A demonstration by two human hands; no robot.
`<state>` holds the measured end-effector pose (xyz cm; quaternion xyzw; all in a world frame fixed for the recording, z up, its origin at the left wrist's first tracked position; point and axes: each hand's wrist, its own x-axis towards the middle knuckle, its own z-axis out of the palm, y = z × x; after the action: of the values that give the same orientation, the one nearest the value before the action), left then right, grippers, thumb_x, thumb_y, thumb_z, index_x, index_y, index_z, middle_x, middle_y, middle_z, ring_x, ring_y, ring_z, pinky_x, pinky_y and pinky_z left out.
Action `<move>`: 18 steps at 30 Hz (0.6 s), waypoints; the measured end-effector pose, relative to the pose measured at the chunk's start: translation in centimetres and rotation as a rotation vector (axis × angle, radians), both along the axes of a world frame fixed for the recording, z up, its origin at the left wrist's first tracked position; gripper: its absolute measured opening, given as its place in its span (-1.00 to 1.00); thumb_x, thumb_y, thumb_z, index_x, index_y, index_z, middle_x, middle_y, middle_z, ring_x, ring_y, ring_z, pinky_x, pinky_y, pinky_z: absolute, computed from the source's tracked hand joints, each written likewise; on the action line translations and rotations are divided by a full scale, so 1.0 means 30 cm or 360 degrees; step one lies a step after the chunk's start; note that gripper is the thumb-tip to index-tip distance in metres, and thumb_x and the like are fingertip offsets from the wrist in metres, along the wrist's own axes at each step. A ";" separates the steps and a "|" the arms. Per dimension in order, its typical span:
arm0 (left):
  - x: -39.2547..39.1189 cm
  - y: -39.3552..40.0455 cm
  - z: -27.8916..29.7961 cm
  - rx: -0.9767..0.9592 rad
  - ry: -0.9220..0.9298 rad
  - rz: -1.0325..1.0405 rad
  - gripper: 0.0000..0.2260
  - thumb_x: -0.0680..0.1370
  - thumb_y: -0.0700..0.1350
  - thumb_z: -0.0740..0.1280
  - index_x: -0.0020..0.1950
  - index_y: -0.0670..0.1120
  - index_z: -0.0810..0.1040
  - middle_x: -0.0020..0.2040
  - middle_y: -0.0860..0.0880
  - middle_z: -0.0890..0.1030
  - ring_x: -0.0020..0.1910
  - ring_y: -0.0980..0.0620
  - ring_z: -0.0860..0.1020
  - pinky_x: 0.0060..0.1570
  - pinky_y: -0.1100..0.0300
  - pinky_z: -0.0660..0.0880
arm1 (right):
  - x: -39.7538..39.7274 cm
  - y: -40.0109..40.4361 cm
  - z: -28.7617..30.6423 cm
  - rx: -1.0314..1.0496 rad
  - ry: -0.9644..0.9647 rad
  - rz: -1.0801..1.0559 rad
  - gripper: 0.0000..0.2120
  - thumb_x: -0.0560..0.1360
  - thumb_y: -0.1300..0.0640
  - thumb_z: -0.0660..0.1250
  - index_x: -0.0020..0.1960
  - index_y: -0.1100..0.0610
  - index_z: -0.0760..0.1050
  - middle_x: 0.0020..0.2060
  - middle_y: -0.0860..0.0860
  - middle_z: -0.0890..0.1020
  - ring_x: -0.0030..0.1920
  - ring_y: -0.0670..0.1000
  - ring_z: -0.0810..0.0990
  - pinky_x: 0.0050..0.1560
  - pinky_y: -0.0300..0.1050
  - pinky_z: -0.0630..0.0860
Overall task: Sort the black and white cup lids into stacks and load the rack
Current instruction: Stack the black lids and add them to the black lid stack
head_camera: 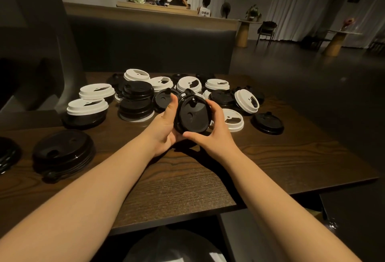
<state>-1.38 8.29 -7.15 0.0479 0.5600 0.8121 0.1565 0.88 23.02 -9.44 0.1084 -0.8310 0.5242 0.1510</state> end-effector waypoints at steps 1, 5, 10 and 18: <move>0.003 0.001 0.001 0.0007 0.0009 0.0007 -0.42 0.28 0.31 0.19 0.12 -0.02 0.54 0.05 -0.06 0.68 0.09 -0.04 0.63 0.13 -0.04 0.54 | 0.002 -0.001 0.000 -0.0001 0.0003 -0.0003 -0.12 0.29 0.07 0.58 0.45 -0.02 0.14 0.36 -0.15 0.28 0.36 -0.18 0.26 0.19 -0.59 0.21; 0.015 -0.001 0.004 0.0058 0.0066 -0.0021 -0.50 0.31 0.16 0.33 0.16 -0.07 0.52 -0.01 -0.04 0.70 0.06 -0.02 0.64 0.04 0.04 0.59 | 0.014 -0.007 0.007 -0.0006 0.0002 -0.0024 -0.11 0.28 0.07 0.59 0.44 -0.01 0.14 0.30 -0.15 0.31 0.29 -0.22 0.30 0.13 -0.63 0.25; 0.021 0.005 -0.005 0.0100 0.0117 -0.0072 -0.50 0.36 -0.15 0.41 0.28 -0.20 0.49 0.03 -0.10 0.68 -0.01 0.00 0.66 -0.16 0.22 0.59 | 0.021 -0.012 0.012 -0.0036 -0.0008 -0.0078 -0.09 0.27 0.09 0.60 0.44 0.00 0.12 0.35 -0.05 0.34 0.32 -0.14 0.35 0.24 -0.43 0.31; -0.002 0.008 -0.023 0.0085 0.0111 -0.0044 -0.62 0.42 -0.20 0.38 0.24 -0.18 0.50 0.06 -0.13 0.66 0.00 -0.02 0.66 -0.13 0.17 0.62 | 0.028 -0.020 0.025 -0.0112 -0.0161 0.0036 -0.12 0.31 0.20 0.57 0.37 -0.01 0.03 0.18 -0.11 0.31 0.19 -0.16 0.41 0.03 -0.57 0.37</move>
<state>-1.45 8.52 -7.84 0.0880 0.5424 0.8225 0.1469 1.73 22.40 -8.69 0.0857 -0.8174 0.5596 0.1066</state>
